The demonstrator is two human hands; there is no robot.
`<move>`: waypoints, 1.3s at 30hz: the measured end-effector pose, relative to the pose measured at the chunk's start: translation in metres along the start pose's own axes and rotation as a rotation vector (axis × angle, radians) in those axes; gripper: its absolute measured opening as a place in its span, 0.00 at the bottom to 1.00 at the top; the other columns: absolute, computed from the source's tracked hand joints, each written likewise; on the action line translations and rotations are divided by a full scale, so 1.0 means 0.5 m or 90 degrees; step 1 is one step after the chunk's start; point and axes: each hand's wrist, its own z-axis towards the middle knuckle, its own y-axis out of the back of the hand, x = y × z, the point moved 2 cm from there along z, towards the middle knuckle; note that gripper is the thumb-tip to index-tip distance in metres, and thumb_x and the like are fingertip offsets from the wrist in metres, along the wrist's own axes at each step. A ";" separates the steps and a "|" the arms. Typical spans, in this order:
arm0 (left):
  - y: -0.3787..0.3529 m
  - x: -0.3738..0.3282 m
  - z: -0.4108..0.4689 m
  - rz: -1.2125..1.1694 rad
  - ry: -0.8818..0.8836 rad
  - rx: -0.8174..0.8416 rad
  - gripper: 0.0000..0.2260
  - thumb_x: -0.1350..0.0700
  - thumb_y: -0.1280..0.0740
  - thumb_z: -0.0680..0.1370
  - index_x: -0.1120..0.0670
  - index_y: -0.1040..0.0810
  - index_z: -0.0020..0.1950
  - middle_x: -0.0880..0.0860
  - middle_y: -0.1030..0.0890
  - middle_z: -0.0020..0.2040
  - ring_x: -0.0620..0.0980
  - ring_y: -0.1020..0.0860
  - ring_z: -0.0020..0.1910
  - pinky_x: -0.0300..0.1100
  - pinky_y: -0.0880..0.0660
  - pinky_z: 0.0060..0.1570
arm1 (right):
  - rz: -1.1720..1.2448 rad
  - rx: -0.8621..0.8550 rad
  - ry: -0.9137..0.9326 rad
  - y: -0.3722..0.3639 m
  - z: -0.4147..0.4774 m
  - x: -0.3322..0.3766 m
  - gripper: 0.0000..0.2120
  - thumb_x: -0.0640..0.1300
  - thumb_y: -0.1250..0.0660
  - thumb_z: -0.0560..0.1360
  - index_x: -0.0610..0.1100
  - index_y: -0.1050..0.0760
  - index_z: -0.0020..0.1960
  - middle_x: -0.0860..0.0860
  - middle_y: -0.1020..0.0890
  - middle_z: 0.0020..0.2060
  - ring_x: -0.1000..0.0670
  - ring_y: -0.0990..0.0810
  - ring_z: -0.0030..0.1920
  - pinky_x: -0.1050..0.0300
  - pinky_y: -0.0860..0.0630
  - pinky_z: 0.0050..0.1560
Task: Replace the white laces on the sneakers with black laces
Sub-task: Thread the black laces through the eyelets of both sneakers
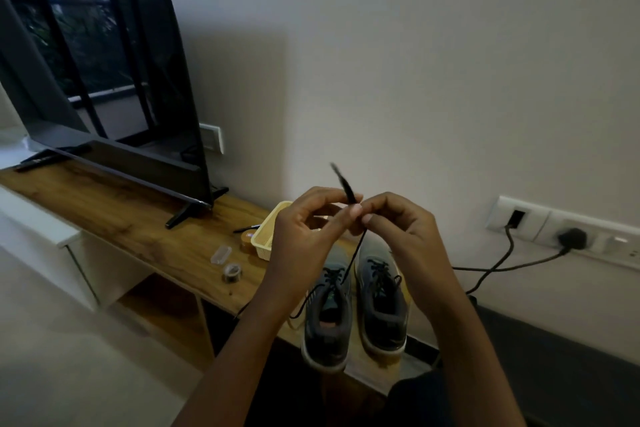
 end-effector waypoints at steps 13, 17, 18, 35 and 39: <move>-0.010 -0.074 -0.030 0.001 0.026 -0.039 0.11 0.52 0.33 0.75 0.53 0.18 0.54 0.53 0.18 0.50 0.46 0.19 0.50 0.41 0.22 0.49 | 0.016 -0.070 0.026 -0.015 -0.055 0.075 0.04 0.36 0.32 0.73 0.38 0.24 0.47 0.46 0.18 0.37 0.50 0.20 0.36 0.59 0.22 0.34; -0.021 -0.046 -0.027 -0.038 0.074 -0.035 0.12 0.51 0.34 0.74 0.53 0.18 0.55 0.51 0.18 0.52 0.44 0.20 0.53 0.39 0.22 0.51 | -0.048 -0.127 0.026 -0.013 -0.044 0.055 0.01 0.38 0.30 0.73 0.40 0.20 0.44 0.50 0.18 0.33 0.55 0.22 0.32 0.64 0.28 0.29; -0.023 -0.037 -0.025 -0.037 0.078 -0.030 0.11 0.51 0.34 0.74 0.52 0.18 0.54 0.50 0.18 0.52 0.44 0.20 0.53 0.39 0.22 0.51 | -0.061 -0.138 0.026 -0.011 -0.040 0.044 0.01 0.38 0.30 0.73 0.40 0.20 0.43 0.52 0.19 0.31 0.58 0.23 0.31 0.67 0.28 0.29; -0.024 0.431 -0.065 0.563 0.444 0.082 0.10 0.49 0.29 0.74 0.50 0.19 0.52 0.47 0.18 0.49 0.47 0.20 0.49 0.41 0.25 0.45 | -0.628 -0.099 -0.246 -0.008 0.012 -0.434 0.06 0.44 0.33 0.75 0.45 0.20 0.49 0.50 0.27 0.56 0.46 0.35 0.57 0.55 0.32 0.55; -0.022 0.452 -0.062 0.587 0.435 0.110 0.08 0.49 0.34 0.78 0.51 0.20 0.50 0.49 0.19 0.48 0.46 0.22 0.45 0.40 0.29 0.39 | -0.674 -0.073 -0.190 -0.020 0.021 -0.437 0.06 0.42 0.33 0.73 0.42 0.18 0.47 0.47 0.26 0.59 0.44 0.35 0.58 0.52 0.32 0.55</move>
